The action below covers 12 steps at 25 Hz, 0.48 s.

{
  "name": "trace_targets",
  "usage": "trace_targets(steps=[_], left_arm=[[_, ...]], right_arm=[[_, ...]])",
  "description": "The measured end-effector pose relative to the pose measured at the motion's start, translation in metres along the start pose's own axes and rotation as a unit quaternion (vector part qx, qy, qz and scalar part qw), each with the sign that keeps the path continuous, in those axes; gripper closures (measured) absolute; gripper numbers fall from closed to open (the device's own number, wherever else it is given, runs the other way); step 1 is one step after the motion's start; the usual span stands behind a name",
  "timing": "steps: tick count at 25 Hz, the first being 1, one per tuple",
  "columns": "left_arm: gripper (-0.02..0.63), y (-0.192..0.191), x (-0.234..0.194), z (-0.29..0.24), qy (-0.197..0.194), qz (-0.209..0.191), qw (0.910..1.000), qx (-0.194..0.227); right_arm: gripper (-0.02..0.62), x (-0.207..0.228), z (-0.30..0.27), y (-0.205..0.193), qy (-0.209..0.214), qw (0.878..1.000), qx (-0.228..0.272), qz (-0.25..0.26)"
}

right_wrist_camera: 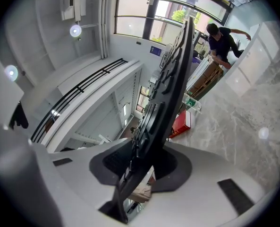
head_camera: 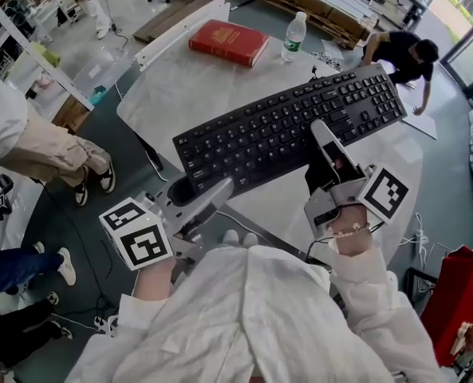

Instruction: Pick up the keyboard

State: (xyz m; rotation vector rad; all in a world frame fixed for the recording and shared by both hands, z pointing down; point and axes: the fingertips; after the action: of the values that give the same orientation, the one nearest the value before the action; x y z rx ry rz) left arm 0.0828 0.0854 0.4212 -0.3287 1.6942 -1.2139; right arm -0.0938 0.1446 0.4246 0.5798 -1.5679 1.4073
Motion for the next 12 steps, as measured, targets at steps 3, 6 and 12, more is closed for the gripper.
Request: trace_targets(steps=[3,6,12], left_arm=[[0.391,0.002,0.000,-0.001,0.003,0.005,1.0000,0.002],[0.391,0.000,-0.007,0.001,0.012,0.013,0.9998,0.004],[0.391,-0.005,-0.018,0.000,0.008,0.019,0.9998,0.002]], right_arm=[[0.471,-0.001,-0.004,0.002,0.001,1.000,-0.011,0.014],[0.471,-0.004,-0.013,-0.002,0.013,0.999,-0.025,0.024],[0.471,-0.003,-0.019,-0.009,0.011,0.999,-0.033,0.025]])
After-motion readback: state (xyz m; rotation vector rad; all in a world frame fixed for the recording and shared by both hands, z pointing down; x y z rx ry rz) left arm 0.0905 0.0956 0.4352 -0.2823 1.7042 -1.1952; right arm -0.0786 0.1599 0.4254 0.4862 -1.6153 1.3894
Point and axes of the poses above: the fingertips, and each gripper's own axes: z backward along the fingers, x to its right, y out of its top, and after that the axes turned 9 degrees about x, right-handed
